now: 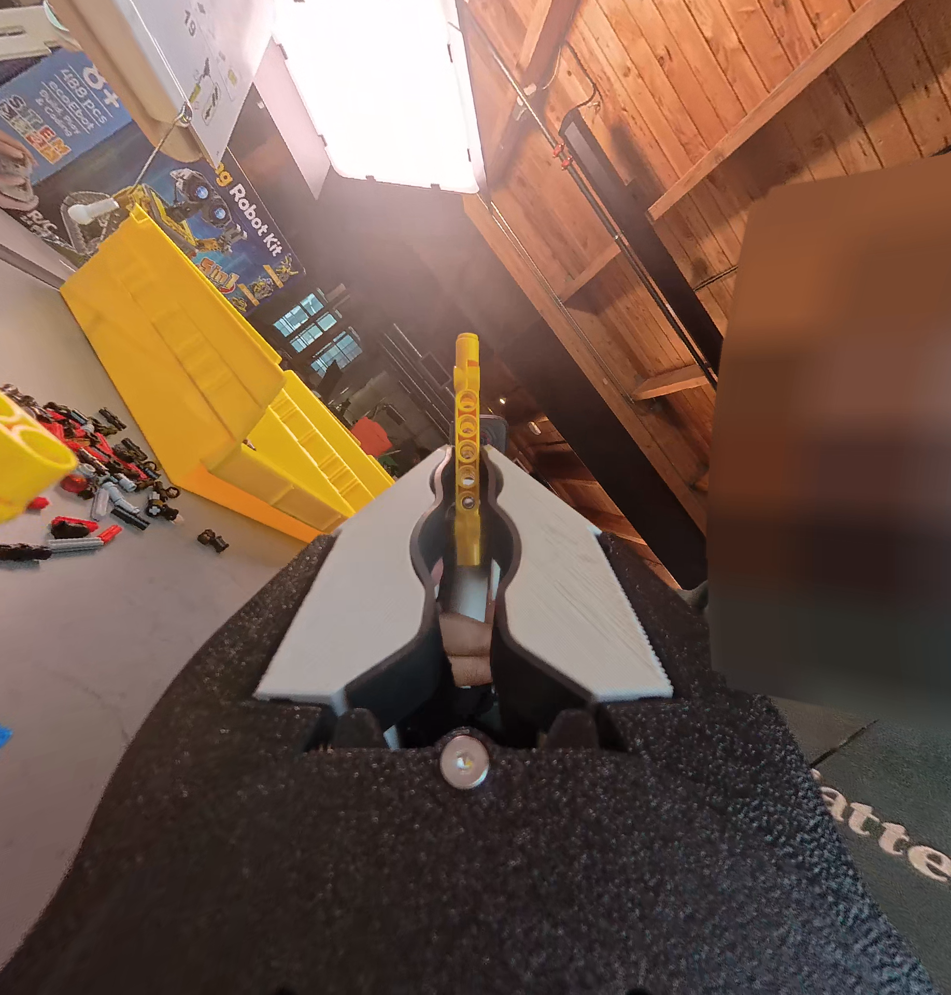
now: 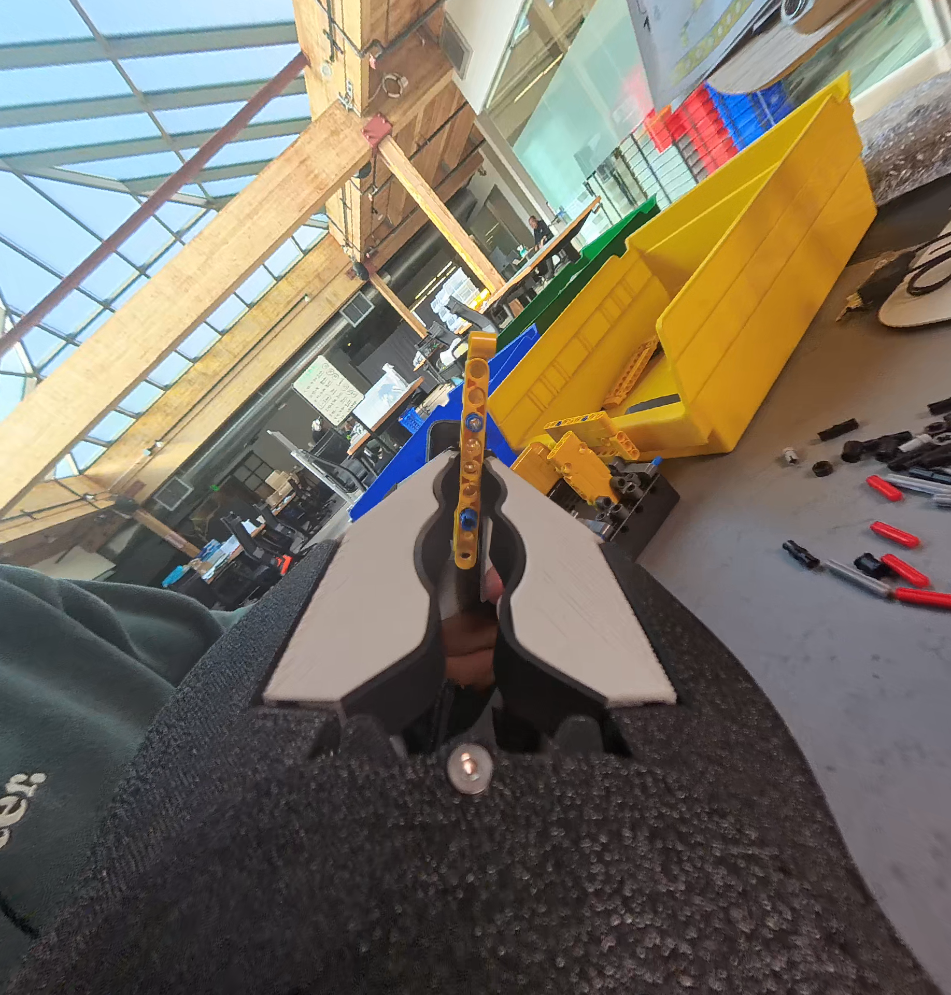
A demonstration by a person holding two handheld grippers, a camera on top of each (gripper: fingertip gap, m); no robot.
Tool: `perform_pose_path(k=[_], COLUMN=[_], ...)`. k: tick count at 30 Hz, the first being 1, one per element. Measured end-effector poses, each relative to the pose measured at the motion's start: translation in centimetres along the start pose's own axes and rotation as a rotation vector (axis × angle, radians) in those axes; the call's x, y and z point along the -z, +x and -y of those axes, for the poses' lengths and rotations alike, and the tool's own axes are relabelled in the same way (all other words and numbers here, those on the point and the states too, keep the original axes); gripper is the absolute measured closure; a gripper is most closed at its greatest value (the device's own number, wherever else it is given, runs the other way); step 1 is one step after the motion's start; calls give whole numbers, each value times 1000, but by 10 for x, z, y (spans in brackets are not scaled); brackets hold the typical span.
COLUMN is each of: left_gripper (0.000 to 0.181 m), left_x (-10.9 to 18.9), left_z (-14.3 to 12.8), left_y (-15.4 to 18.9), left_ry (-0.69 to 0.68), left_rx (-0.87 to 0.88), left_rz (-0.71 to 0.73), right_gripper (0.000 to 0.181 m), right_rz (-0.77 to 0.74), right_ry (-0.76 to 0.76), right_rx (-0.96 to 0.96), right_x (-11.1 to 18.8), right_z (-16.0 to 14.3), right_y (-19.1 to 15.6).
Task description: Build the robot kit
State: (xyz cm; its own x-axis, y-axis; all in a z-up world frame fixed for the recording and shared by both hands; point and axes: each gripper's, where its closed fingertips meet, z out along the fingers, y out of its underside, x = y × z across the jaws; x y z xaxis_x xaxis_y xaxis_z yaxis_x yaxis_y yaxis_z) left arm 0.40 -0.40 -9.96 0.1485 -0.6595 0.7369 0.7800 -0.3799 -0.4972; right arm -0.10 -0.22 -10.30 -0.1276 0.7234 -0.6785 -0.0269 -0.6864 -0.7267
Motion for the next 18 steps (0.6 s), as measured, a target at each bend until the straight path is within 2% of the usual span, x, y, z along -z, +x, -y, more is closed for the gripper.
perform_pose_path(k=[2, 8, 18], left_gripper=[176, 176, 175], left_x=[-1, -5, -5], left_z=[1, 6, 12], left_y=[-1, -3, -10], left_ry=[25, 121, 166], left_rx=[-3, 20, -3], left_rz=[14, 24, 40], right_gripper=[176, 177, 176], right_rz=[-22, -15, 22], right_ry=[35, 168, 206], right_rx=[32, -69, -187], right_x=[0, -2, -6], right_z=[2, 10, 13], right_y=[1, 4, 11])
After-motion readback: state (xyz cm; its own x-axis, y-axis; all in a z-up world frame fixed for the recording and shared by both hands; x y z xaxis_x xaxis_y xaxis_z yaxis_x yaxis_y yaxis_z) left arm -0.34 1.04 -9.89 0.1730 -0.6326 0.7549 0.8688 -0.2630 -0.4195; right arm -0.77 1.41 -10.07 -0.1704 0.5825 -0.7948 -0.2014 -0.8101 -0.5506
